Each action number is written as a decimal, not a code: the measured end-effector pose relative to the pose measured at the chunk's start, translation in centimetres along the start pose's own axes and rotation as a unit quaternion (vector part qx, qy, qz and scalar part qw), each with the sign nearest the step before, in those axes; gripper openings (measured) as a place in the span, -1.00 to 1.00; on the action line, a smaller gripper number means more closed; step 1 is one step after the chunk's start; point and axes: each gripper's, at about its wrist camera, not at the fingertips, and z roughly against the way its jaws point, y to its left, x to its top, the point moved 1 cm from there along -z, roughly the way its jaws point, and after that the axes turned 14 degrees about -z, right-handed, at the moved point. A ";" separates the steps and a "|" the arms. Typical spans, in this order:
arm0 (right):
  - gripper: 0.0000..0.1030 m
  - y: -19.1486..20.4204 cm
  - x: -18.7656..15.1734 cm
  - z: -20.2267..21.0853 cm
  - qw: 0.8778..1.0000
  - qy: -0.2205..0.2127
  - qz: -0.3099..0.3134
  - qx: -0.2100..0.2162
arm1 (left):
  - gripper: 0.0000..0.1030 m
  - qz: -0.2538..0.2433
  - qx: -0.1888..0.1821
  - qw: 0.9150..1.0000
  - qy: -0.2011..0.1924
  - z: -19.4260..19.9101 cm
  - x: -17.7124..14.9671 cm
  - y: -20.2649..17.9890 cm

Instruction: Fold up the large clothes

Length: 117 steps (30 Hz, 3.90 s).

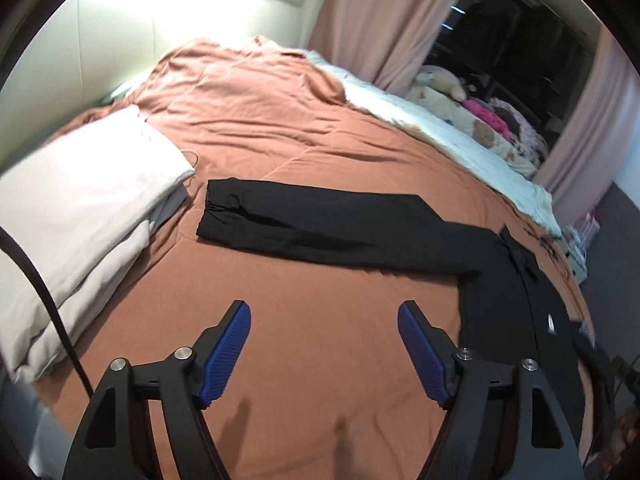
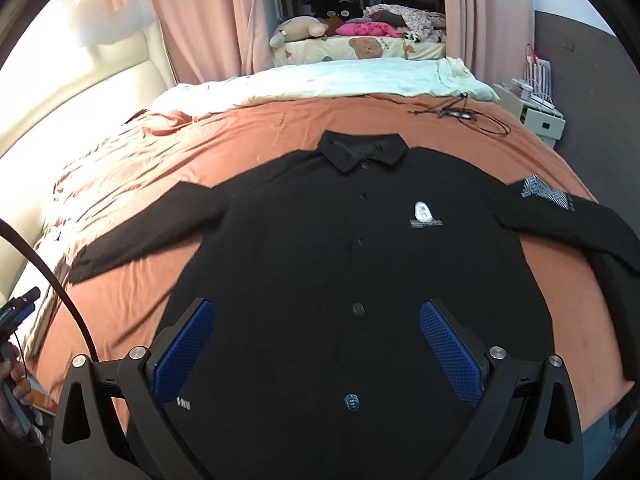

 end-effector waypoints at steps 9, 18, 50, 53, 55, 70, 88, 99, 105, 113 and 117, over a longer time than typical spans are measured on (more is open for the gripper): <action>0.44 2.9 4.8 -10.0 0.999 0.041 0.001 0.013 | 0.47 0.072 -0.001 0.996 0.061 -7.9 2.3 3.9; 0.35 4.4 6.8 -18.8 0.996 0.084 -0.002 0.022 | 0.46 0.114 0.012 0.987 0.116 -15.0 2.0 6.4; -0.43 8.2 10.1 -32.4 0.978 0.201 0.004 0.063 | -0.96 -0.014 -0.014 0.999 -0.051 -5.7 18.8 -3.6; -0.42 5.9 10.8 -29.9 0.980 0.185 -0.009 0.070 | -0.96 -0.037 -0.026 0.997 -0.064 -4.7 20.7 -6.5; -0.27 4.3 11.3 -28.4 0.982 0.175 -0.016 0.068 | -0.96 -0.057 -0.035 0.995 -0.075 -3.8 22.1 -9.3; 0.26 -8.6 12.4 -17.2 0.987 0.120 -0.089 0.060 | -0.96 -0.185 -0.124 0.971 -0.092 -2.4 26.2 -28.4; 0.51 -21.4 9.5 -9.8 0.979 0.088 -0.185 0.019 | -0.70 -0.309 -0.286 0.907 0.029 -8.3 18.0 -49.7; 0.59 -22.4 10.0 -11.7 0.977 0.099 -0.185 0.020 | 0.62 -0.305 -0.201 0.929 0.057 -10.9 15.9 -42.7; 0.59 -22.8 11.0 -15.2 0.975 0.105 -0.195 0.014 | 0.54 -0.288 -0.150 0.943 0.073 -12.3 14.8 -36.0; 0.44 -24.9 12.6 -19.3 0.963 0.107 -0.247 0.007 | 0.20 -0.266 -0.115 0.949 0.125 -16.9 12.0 -31.0; 0.24 -25.5 13.0 -20.9 0.960 0.111 -0.256 -0.001 | 0.20 -0.256 -0.109 0.949 0.151 -19.7 10.6 -29.8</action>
